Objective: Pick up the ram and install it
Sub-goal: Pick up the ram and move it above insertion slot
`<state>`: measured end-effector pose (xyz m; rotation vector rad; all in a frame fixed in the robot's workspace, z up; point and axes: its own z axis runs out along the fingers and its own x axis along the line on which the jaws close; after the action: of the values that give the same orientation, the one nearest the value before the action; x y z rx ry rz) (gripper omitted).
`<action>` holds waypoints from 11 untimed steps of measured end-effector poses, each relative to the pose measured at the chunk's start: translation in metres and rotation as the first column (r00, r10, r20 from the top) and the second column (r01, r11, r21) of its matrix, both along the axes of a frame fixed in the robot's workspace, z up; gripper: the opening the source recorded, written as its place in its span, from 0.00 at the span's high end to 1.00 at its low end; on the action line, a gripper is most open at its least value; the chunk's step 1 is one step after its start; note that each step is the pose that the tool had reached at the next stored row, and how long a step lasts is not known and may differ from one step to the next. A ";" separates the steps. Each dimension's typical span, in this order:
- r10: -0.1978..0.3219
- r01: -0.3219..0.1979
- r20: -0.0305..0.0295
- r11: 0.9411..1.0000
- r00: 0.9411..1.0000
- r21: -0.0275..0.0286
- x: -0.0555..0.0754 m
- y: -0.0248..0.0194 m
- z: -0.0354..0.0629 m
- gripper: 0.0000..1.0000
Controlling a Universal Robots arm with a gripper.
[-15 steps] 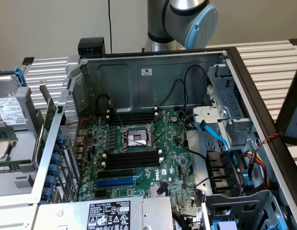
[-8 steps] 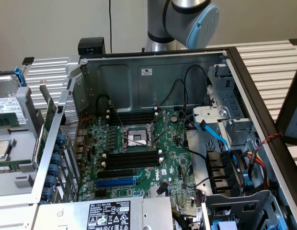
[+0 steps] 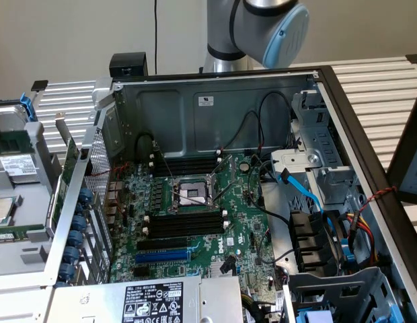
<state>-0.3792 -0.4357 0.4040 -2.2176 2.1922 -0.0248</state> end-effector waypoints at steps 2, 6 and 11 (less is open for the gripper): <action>0.001 -0.001 -0.001 1.000 1.000 0.001 0.006 -0.0002 0.0074 0.87; 0.002 -0.002 -0.001 1.000 1.000 0.001 0.022 -0.0003 0.0125 0.87; 0.002 -0.002 -0.003 1.000 1.000 0.001 0.045 -0.0003 0.0126 0.87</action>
<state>-0.3339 -0.4359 0.4166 -2.2211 2.1906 -0.0207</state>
